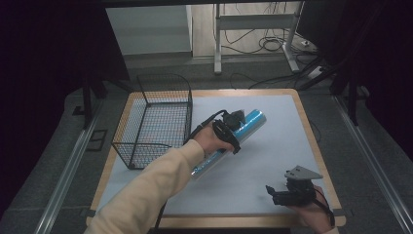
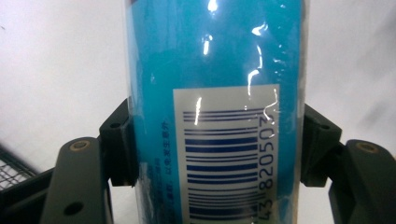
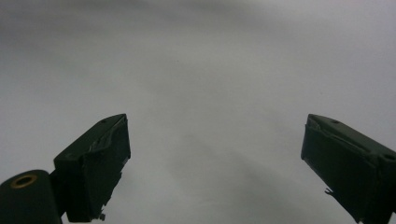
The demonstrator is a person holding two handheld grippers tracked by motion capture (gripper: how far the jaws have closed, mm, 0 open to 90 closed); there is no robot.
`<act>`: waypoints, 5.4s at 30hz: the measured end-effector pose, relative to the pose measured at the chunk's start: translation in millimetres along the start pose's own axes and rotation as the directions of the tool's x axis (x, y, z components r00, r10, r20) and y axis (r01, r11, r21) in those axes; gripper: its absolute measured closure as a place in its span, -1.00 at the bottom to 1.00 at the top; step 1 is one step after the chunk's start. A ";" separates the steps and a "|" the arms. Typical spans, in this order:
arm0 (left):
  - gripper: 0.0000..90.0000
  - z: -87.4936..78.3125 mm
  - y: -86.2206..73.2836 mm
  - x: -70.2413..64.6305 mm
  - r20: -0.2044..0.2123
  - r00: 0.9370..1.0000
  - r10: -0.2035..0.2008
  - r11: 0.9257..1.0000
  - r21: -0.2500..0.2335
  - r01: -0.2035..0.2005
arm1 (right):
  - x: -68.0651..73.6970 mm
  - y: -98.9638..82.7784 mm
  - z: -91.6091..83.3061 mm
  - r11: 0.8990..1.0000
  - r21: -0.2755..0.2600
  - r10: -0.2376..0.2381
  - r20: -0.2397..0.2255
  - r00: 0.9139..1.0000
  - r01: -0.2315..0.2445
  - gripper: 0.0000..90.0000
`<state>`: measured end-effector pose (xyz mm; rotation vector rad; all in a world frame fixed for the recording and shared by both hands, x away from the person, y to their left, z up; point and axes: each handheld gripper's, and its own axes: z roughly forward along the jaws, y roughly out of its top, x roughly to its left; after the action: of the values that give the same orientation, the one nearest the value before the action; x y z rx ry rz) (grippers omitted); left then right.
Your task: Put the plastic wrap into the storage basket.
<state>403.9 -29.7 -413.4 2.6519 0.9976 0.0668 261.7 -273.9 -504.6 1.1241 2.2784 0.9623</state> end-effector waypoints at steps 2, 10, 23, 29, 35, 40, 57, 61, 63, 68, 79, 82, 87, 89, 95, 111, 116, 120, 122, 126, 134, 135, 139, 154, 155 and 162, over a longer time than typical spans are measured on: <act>-0.31 -4.4 2.6 0.9 -0.005 1.000 0.004 1.000 -0.003 -0.004 | 0.1 0.0 -0.2 1.000 -0.001 0.000 -0.001 1.000 0.000 -0.82; -0.31 -17.2 9.5 4.1 -0.029 1.000 0.009 1.000 -0.006 -0.010 | 0.9 0.3 0.6 1.000 0.002 -0.002 -0.004 1.000 0.002 -0.82; -0.30 -40.3 21.2 10.1 -0.081 0.996 0.037 0.999 -0.019 -0.039 | -0.6 0.2 0.4 1.000 0.001 -0.002 -0.002 1.000 0.002 -0.82; -0.31 -46.4 24.5 13.7 -0.074 0.997 0.039 0.999 -0.033 -0.041 | -0.7 0.3 0.3 1.000 0.000 -0.001 -0.003 1.000 0.001 -0.82; -0.31 -54.4 29.2 17.6 -0.081 0.996 0.041 0.998 -0.036 -0.044 | -1.2 0.2 0.4 1.000 0.003 -0.001 -0.003 1.000 0.001 -0.82; -0.30 -63.2 33.0 22.2 -0.100 0.994 0.037 0.998 -0.044 -0.041 | -1.7 0.0 0.5 1.000 0.004 -0.002 -0.001 1.000 0.002 -0.82; -0.30 -81.5 39.8 44.0 -0.133 0.991 0.003 0.998 -0.057 -0.010 | -2.7 0.6 -0.8 1.000 -0.002 0.001 0.002 1.000 -0.001 -0.82; -0.30 -85.0 41.2 49.4 -0.137 0.991 -0.003 0.998 -0.063 -0.005 | -3.1 0.2 -0.3 1.000 -0.001 0.003 0.003 1.000 -0.003 -0.82; -0.30 -86.5 41.9 52.9 -0.141 0.990 -0.012 0.998 -0.066 0.002 | -3.2 0.2 -0.5 1.000 0.000 0.004 0.002 1.000 -0.004 -0.82; -0.30 -88.7 43.5 61.3 -0.149 0.989 -0.013 0.998 -0.067 0.003 | -3.9 0.1 -0.5 1.000 0.001 0.006 0.006 1.000 -0.006 -0.82; -0.30 -92.9 40.6 82.7 -0.177 0.983 -0.042 0.997 -0.071 0.030 | -5.5 -0.2 -0.6 1.000 -0.002 0.009 0.009 1.000 -0.009 -0.82; -0.30 -94.0 38.8 87.9 -0.177 0.983 -0.053 0.997 -0.072 0.041 | -5.1 0.2 -0.9 1.000 -0.005 0.012 0.007 1.000 -0.012 -0.82; -0.30 -94.9 35.2 97.0 -0.183 0.980 -0.072 0.996 -0.073 0.060 | -4.6 0.2 -1.0 1.000 -0.003 0.011 0.008 1.000 -0.011 -0.82; -0.30 -94.5 33.7 100.2 -0.186 0.979 -0.080 0.995 -0.077 0.066 | -5.1 0.1 -1.0 1.000 -0.003 0.011 0.009 1.000 -0.011 -0.82; -0.30 -95.5 28.6 112.1 -0.190 0.976 -0.106 0.993 -0.078 0.092 | -5.5 0.0 -1.0 1.000 -0.003 0.010 0.012 1.000 -0.010 -0.82; -0.30 -94.4 11.5 138.8 -0.223 0.960 -0.170 0.984 -0.084 0.155 | -5.0 0.5 -2.3 1.000 -0.014 0.010 0.016 1.000 -0.009 -0.82; -0.30 -92.0 5.6 150.2 -0.234 0.953 -0.195 0.980 -0.082 0.180 | -5.4 0.4 -1.9 1.000 -0.012 0.008 0.019 1.000 -0.008 -0.82; -0.30 -86.5 0.8 158.7 -0.244 0.945 -0.215 0.976 -0.084 0.201 | -5.3 0.4 -1.9 1.000 -0.011 0.008 0.022 1.000 -0.008 -0.82; -0.30 -82.7 -3.2 164.0 -0.246 0.943 -0.225 0.974 -0.080 0.212 | -5.5 0.3 -2.0 1.000 -0.012 0.013 0.020 1.000 -0.012 -0.82; -0.30 -76.8 -10.0 173.1 -0.246 0.939 -0.242 0.970 -0.067 0.233 | -5.2 0.4 -1.9 1.000 -0.011 0.012 0.020 1.000 -0.012 -0.82; -0.30 -65.0 -20.0 186.8 -0.250 0.932 -0.264 0.964 -0.058 0.258 | -4.9 0.2 -1.4 1.000 -0.009 0.011 0.023 1.000 -0.011 -0.82; -0.30 -62.6 -21.3 188.1 -0.252 0.931 -0.265 0.964 -0.055 0.260 | -4.8 0.2 -1.2 1.000 -0.009 0.013 0.022 1.000 -0.013 -0.82; -0.30 -55.0 -24.6 192.2 -0.241 0.933 -0.267 0.963 -0.048 0.264 | -4.6 0.2 -0.6 1.000 -0.007 0.010 0.024 1.000 -0.010 -0.82; -0.30 -31.3 -29.3 198.2 -0.247 0.933 -0.262 0.964 -0.025 0.264 | -3.6 1.7 -3.9 1.000 -0.028 0.003 0.037 0.999 -0.002 -0.81; -0.30 -30.9 -29.5 198.9 -0.247 0.933 -0.262 0.964 -0.023 0.264 | -2.8 1.5 -3.4 1.000 -0.028 0.000 0.035 0.999 0.001 -0.81; -0.30 -24.7 -32.8 202.9 -0.268 0.926 -0.266 0.962 -0.009 0.274 | -2.8 1.4 -3.0 1.000 -0.025 -0.001 0.035 0.999 0.002 -0.81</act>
<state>533.0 132.1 -412.6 2.5475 1.4527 0.3590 262.2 -276.7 -501.3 1.1198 2.2333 0.9605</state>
